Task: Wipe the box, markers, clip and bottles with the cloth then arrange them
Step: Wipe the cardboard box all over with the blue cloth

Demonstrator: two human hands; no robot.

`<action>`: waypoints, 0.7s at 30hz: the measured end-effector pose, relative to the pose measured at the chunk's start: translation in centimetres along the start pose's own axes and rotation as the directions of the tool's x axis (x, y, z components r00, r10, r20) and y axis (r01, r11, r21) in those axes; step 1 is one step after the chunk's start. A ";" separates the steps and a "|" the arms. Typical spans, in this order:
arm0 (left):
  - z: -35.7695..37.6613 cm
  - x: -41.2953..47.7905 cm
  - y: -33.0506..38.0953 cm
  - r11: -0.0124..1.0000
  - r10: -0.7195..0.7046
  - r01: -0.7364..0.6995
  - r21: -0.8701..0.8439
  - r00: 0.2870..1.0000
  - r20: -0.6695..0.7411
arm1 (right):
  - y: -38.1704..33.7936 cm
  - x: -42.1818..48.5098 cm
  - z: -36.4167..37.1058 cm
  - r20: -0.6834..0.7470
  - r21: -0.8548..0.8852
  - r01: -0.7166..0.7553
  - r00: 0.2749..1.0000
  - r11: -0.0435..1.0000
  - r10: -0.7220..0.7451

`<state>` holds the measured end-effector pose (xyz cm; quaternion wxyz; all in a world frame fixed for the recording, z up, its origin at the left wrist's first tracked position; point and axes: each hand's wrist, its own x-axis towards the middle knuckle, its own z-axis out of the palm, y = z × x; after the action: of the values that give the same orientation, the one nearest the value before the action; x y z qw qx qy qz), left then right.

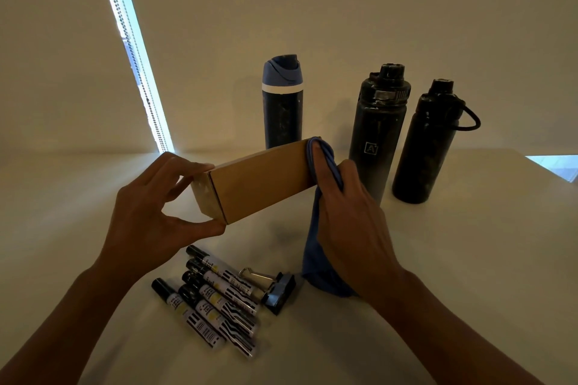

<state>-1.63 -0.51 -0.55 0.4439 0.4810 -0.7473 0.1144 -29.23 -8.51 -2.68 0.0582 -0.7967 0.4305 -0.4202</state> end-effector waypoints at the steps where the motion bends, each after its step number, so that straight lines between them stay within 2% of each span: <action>1: 0.0 0.0 0.0 1.000 -0.001 0.001 -0.001 1.000 0.001 | 0.0 0.0 0.0 -0.027 -0.032 0.020 0.999 0.999 -0.021; 3: 0.0 0.0 0.0 1.000 0.007 -0.007 -0.003 1.000 0.006 | -0.7 -0.1 -0.5 -0.061 -0.011 0.050 0.997 0.999 -0.051; 5: 0.0 0.0 0.0 1.000 0.014 -0.014 -0.009 1.000 0.013 | -1.4 -0.4 -1.1 -0.102 -0.147 0.114 0.986 0.983 -0.129; 7: -0.1 0.1 0.0 1.000 0.019 -0.019 -0.016 1.000 0.016 | -2.1 -0.8 -2.0 -0.094 -0.199 0.103 0.988 0.975 -0.123; 15: -0.2 0.0 -0.1 1.000 0.009 -0.010 -0.028 1.000 -0.008 | -0.6 0.2 -0.6 -0.102 -0.008 0.067 0.993 0.998 -0.067; 18: -0.4 0.1 -0.2 0.998 -0.011 0.009 -0.056 0.999 -0.036 | -0.7 -0.7 -0.8 -0.086 -0.094 0.097 0.991 0.991 -0.105; 21: -0.4 0.1 -0.3 0.998 -0.012 0.009 -0.063 0.999 -0.044 | -1.2 -1.4 -0.9 -0.067 -0.103 0.109 0.991 0.989 -0.117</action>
<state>-1.16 -0.49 -0.31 0.4760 0.4680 -0.7379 0.0993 -29.54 -6.50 -2.47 -0.0208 -0.8060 0.4066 -0.4296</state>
